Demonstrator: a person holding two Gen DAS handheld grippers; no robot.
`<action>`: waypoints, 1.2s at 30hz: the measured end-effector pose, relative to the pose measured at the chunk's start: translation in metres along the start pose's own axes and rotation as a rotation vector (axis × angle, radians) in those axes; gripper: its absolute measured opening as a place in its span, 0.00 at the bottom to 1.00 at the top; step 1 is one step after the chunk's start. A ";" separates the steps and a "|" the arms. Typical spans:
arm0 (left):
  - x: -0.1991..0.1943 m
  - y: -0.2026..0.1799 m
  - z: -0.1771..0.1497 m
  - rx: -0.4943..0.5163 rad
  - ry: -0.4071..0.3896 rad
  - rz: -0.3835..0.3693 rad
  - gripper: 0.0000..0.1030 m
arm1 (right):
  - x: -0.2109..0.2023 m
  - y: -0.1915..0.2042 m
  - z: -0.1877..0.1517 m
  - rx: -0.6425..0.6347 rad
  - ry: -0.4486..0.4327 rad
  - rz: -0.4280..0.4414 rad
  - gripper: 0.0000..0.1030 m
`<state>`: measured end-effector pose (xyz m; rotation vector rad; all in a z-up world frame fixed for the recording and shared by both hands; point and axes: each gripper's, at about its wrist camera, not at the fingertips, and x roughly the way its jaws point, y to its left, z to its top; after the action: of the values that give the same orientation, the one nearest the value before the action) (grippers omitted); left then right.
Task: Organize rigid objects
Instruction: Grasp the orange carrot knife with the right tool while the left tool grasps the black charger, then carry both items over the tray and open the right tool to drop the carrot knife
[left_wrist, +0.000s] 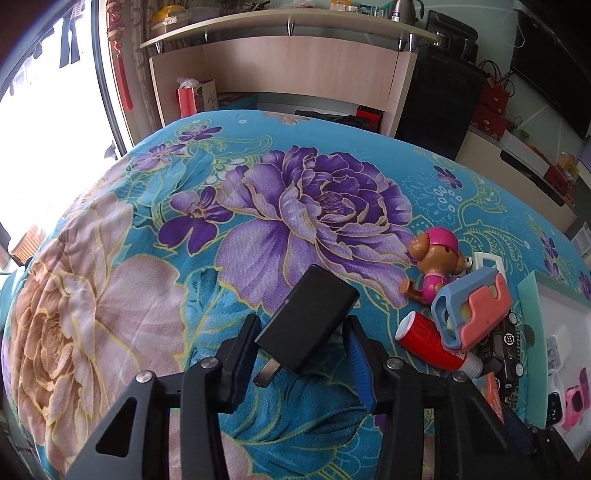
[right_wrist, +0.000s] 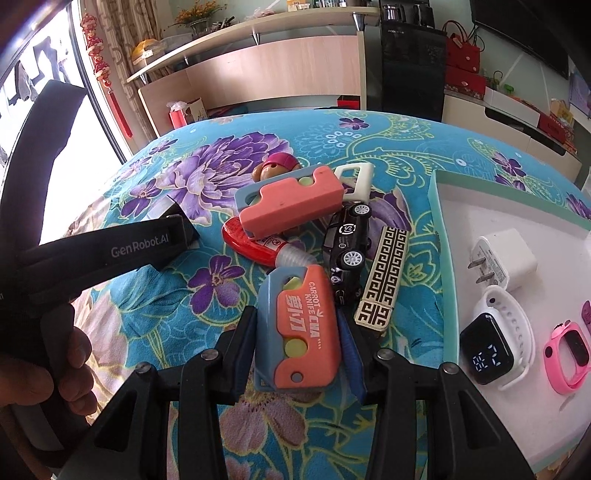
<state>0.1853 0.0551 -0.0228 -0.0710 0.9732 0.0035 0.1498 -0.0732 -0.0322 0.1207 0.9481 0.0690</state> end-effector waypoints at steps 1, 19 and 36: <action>0.000 0.001 0.000 -0.001 -0.001 0.000 0.41 | -0.001 0.000 0.000 0.002 -0.002 0.002 0.43; -0.046 0.008 0.005 -0.057 -0.138 -0.026 0.28 | -0.040 -0.018 0.010 0.067 -0.136 0.062 0.42; -0.090 -0.100 -0.005 0.177 -0.248 -0.227 0.28 | -0.087 -0.156 0.019 0.336 -0.285 -0.170 0.43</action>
<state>0.1337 -0.0424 0.0547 -0.0174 0.7100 -0.2762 0.1157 -0.2390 0.0279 0.3502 0.6748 -0.2596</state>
